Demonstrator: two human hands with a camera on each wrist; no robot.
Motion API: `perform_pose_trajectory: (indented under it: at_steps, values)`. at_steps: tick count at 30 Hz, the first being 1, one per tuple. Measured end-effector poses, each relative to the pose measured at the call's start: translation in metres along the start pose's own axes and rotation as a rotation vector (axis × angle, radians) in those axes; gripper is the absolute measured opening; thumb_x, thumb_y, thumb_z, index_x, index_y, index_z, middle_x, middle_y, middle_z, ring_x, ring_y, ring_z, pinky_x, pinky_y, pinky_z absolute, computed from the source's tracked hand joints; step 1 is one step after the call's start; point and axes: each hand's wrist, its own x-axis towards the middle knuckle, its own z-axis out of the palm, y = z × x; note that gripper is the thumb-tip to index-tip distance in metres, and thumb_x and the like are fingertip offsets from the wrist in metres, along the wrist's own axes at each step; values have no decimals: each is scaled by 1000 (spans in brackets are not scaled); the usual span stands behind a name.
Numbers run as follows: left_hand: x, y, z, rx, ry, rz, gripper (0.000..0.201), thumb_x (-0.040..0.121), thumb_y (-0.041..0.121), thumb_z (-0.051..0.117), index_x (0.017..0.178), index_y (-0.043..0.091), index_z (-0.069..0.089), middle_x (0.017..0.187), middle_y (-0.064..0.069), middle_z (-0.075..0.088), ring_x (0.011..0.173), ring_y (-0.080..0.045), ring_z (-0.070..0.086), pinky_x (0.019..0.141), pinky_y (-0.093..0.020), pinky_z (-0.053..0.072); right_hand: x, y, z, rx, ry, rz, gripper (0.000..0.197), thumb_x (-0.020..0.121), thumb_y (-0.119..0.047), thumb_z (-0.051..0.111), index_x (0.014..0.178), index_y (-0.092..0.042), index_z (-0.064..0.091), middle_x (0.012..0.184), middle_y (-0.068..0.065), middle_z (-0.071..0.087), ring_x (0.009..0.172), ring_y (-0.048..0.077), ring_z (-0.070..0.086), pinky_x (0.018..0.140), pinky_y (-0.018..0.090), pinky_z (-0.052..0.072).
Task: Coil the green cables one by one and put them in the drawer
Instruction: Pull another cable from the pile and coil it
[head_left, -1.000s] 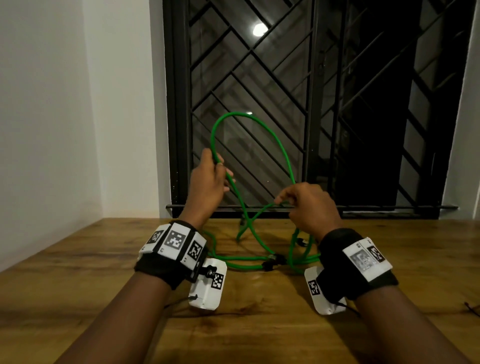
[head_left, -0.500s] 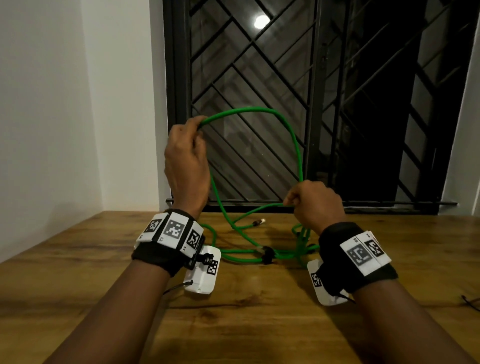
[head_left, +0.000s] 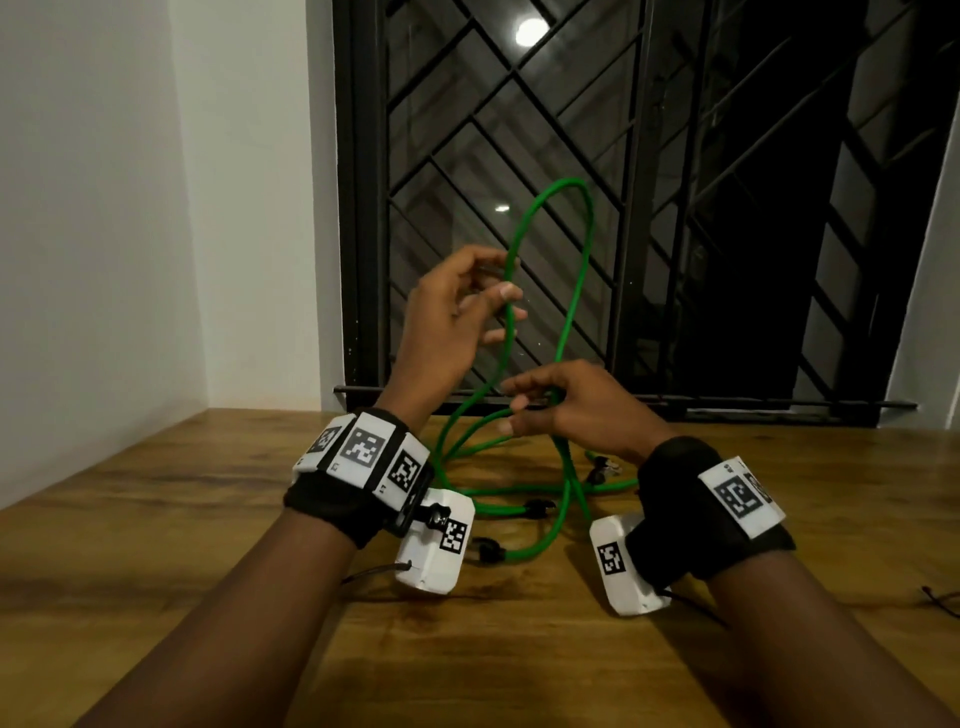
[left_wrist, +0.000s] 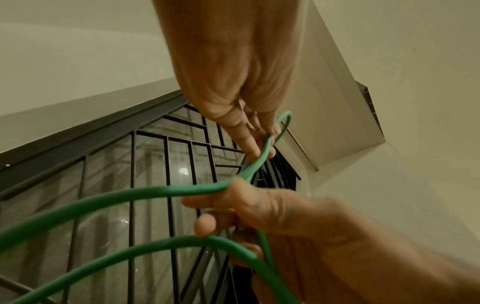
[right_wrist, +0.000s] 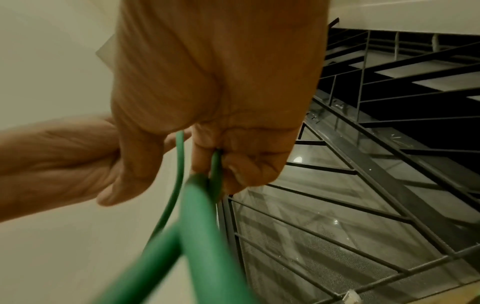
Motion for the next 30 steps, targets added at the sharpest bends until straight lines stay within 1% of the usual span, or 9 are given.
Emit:
perform_pose_trajectory:
  at_steps: [3,6,9,16,19,21,24,27,30]
  values:
    - [-4,2,12,-46,-89,-6,18,97,9,59,116,7,58,94,-8,66,91,-25,74,77,-52,60,0,-4,5,-1,-12,-70,16,80,-40,81,78,-24,76,76,-5,73,78,7,67,72,30,50]
    - [-6,2,16,-70,-142,1,26,95,6,62,120,7,58,101,-15,65,96,-26,72,78,-41,61,2,-2,8,43,54,-93,27,92,-31,72,70,-15,75,52,-9,62,50,-4,55,55,18,41]
    - [-2,-4,9,-2,-211,-1,29,91,4,66,120,9,62,103,-15,67,97,-20,69,82,-35,58,5,1,4,109,226,-108,35,93,-31,70,73,-2,73,64,7,70,61,3,64,64,29,49]
    - [-3,-20,-9,393,-471,-225,32,82,18,78,110,16,61,94,0,67,79,-6,62,70,-25,52,4,2,-12,124,526,20,24,95,-31,63,75,-24,74,77,-4,74,86,10,66,80,34,52]
    - [-6,-23,-14,485,-569,-341,22,88,6,70,107,13,61,91,-10,69,76,-14,66,61,-21,51,5,4,-11,201,586,37,23,95,-31,64,77,-21,75,78,0,75,87,16,71,66,34,60]
    - [-7,-26,-15,573,-483,-307,12,91,0,63,97,9,68,87,-8,72,78,-17,70,67,-24,58,4,2,-11,199,579,-21,19,95,-28,66,87,-15,76,82,4,74,83,16,72,57,32,61]
    - [-3,-28,-19,560,-215,-242,14,94,0,58,94,10,68,84,0,70,79,-11,70,73,-34,61,4,4,-11,136,529,-70,15,89,-17,69,102,-16,76,83,-3,70,82,13,71,68,36,64]
    - [4,-23,-28,468,22,-176,15,98,4,54,98,15,65,90,3,68,79,-5,67,64,-26,58,7,9,-13,103,437,-60,34,81,3,62,107,-14,73,83,-7,69,82,7,67,85,42,61]
    - [10,-16,-35,466,209,-66,17,98,8,54,104,15,68,96,2,71,84,-5,67,74,-19,52,5,15,-15,-85,436,-118,33,81,10,63,105,-11,75,87,-1,72,84,11,68,87,41,60]
